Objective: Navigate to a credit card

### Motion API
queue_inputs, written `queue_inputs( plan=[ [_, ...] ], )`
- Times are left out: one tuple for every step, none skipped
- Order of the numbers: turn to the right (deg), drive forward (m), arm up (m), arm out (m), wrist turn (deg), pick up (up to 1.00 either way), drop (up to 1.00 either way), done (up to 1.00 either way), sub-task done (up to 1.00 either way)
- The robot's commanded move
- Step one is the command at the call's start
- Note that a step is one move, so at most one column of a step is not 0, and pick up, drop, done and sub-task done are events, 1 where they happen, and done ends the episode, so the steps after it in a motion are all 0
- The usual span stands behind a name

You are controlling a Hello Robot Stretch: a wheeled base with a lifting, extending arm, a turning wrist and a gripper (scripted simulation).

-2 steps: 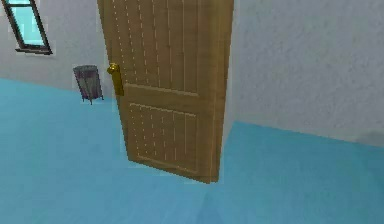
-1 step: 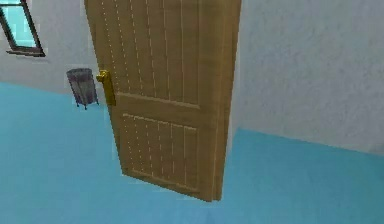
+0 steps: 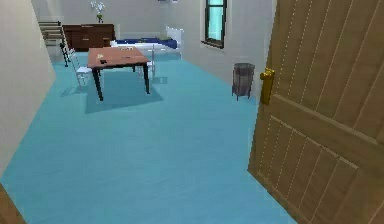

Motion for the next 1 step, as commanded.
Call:
queue_inputs(
  plan=[
    [-21.0,0.00,0.00,0.00,0.0,0.00,0.00,0.00,0.00]
  ],
)
